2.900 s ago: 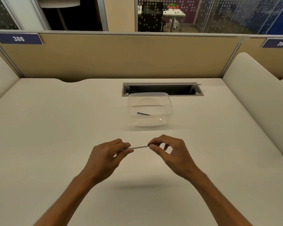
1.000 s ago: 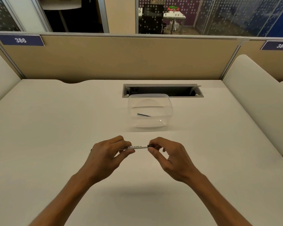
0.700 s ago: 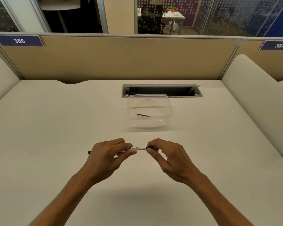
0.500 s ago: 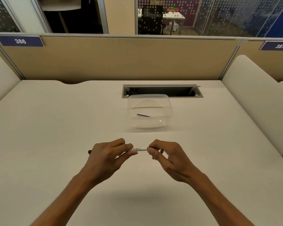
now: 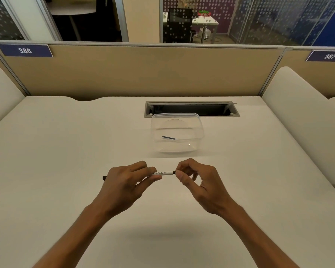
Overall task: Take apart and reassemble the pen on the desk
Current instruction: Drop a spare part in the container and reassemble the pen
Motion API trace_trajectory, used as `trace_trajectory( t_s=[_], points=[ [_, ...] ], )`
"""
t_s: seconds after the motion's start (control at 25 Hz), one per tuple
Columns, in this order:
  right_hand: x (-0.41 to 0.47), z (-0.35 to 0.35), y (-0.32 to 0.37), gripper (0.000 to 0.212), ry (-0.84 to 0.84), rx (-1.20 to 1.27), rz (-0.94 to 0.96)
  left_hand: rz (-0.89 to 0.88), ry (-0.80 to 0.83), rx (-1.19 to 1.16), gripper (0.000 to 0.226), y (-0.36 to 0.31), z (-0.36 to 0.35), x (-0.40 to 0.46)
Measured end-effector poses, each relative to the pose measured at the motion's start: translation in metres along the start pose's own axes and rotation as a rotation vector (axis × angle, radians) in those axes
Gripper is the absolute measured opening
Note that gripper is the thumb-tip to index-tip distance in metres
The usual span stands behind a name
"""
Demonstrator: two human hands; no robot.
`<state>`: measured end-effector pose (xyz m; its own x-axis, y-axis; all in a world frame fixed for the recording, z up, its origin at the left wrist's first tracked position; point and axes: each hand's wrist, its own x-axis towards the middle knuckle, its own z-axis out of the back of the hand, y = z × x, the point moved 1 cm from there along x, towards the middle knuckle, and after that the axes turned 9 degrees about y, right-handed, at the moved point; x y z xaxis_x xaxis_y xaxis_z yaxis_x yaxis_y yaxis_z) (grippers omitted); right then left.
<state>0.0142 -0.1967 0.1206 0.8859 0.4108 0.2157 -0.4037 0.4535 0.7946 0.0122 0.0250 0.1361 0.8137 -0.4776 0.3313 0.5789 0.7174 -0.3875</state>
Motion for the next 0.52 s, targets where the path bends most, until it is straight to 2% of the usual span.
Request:
trace_trajectory(
  t_s=[0.12,0.24,0.4,0.52],
  points=[
    [-0.0010,0.0019,0.0015,0.012,-0.013,-0.259,0.143,0.028,0.037,-0.009,0.030,0.0001,0.0034,-0.0001],
    [-0.0009,0.0014,0.0022,0.012,-0.002,-0.339,0.180,0.048,0.072,-0.029,0.031,0.0005,0.0037,-0.0003],
    [0.0001,0.0002,0.0040,0.017,0.011,-0.261,0.145,0.010,0.036,-0.041,0.030,-0.0004,0.0041,-0.0002],
    [0.0013,-0.0058,0.0044,0.027,0.038,-0.053,0.032,-0.007,0.007,-0.043,0.030,-0.0035,0.0050,-0.0004]
  ],
)
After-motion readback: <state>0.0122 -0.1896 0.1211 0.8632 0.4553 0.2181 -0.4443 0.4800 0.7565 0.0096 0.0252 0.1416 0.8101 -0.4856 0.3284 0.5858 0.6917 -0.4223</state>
